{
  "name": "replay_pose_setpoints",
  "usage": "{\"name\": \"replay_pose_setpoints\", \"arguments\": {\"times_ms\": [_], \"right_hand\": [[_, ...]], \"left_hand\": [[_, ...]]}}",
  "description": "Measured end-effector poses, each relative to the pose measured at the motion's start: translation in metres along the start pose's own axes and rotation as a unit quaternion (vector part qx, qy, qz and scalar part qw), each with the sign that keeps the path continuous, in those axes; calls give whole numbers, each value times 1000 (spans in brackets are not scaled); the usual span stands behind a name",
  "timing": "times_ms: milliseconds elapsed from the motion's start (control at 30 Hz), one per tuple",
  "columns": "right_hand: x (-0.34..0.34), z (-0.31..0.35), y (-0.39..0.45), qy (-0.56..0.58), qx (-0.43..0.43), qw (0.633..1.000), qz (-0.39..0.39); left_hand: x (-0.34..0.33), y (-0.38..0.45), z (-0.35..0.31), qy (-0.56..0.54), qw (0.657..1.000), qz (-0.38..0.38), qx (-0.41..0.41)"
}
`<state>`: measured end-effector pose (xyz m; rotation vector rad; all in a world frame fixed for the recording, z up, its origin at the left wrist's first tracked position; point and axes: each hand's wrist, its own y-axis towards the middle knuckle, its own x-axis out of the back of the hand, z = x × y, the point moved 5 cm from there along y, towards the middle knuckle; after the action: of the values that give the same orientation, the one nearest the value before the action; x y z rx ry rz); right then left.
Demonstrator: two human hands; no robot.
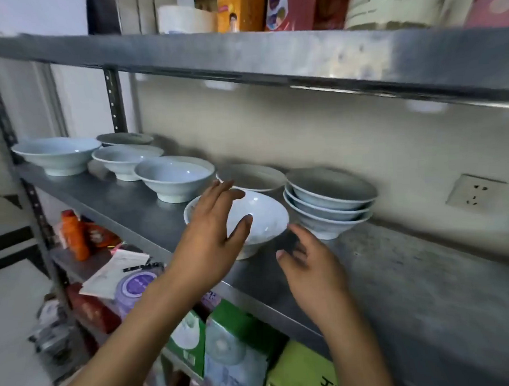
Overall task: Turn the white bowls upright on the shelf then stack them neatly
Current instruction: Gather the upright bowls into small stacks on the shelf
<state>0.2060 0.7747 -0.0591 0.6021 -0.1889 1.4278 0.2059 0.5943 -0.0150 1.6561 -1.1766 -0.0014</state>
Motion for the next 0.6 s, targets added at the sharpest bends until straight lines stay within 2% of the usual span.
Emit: {"name": "replay_pose_setpoints", "arguments": {"times_ms": [200,400,500,600], "right_hand": [[-65,24,-30,83,-31,992,-87],[-117,41,-39,58,-41,980,-184],[-126,47,-43,34,-37,974,-219],[-127,46,-43,57,-34,965,-254]], "left_hand": [[37,-20,59,-52,999,13,-5],[49,-28,101,-105,992,62,-28],[48,-27,110,-132,988,83,-6],[42,-26,120,-150,984,98,21]]}}
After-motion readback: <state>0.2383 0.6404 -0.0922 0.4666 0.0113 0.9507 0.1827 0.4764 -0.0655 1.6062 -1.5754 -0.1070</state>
